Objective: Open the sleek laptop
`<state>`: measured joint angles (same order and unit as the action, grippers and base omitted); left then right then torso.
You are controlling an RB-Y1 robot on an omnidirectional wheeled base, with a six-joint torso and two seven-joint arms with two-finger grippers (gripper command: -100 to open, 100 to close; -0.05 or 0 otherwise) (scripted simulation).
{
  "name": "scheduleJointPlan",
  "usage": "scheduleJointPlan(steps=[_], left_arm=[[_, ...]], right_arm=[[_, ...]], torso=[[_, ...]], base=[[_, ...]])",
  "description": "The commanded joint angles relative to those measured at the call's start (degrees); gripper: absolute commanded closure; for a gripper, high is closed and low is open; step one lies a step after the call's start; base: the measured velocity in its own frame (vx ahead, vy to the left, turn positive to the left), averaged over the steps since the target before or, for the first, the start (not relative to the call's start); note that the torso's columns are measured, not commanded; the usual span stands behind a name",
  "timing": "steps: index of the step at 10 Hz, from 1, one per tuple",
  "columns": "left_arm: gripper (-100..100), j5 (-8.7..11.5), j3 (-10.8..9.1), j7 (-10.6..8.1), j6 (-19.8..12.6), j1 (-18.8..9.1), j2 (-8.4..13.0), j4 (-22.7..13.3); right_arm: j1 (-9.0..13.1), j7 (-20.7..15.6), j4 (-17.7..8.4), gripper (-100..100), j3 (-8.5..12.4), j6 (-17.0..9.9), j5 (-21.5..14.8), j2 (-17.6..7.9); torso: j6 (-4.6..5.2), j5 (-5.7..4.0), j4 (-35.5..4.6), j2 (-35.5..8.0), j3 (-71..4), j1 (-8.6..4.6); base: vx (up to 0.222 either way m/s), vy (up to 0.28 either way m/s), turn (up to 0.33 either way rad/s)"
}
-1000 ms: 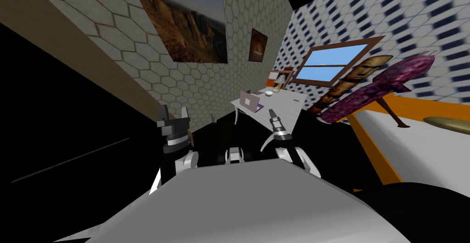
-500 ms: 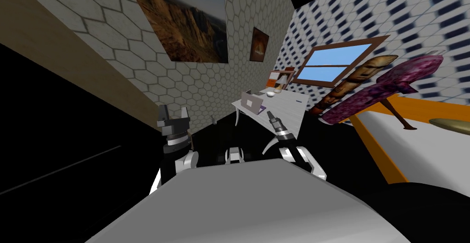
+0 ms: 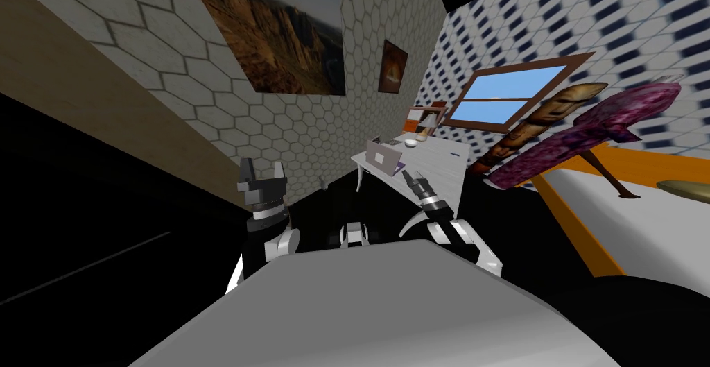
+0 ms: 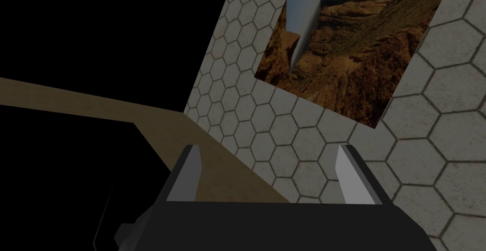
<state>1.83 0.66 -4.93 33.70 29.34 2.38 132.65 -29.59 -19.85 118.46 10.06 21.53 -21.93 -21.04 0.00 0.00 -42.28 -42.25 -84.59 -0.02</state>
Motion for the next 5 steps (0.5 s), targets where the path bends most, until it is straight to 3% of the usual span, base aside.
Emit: scheduleJointPlan(steps=[1, 5], left_arm=[[0, 0.0, 0.00, 0.00, 0.0, 0.0, 0.0, 0.0], [0, 0.0, 0.00, 0.00, 0.0, 0.0, 0.0, 0.0]], right_arm=[[0.3, -3.5, -1.4, -100, 1.4, -0.4, -3.3, -2.6], [0.8, -9.3, -3.7, -100, 3.7, -1.3, -8.9, -7.2]], torso=[[0.00, -0.01, 0.0, 0.0, 0.0, 0.00], [-0.01, 0.00, 0.0, 0.1, 0.0, 0.02]], base=[[0.084, 0.039, -0.010], [0.110, 0.044, -0.011]])
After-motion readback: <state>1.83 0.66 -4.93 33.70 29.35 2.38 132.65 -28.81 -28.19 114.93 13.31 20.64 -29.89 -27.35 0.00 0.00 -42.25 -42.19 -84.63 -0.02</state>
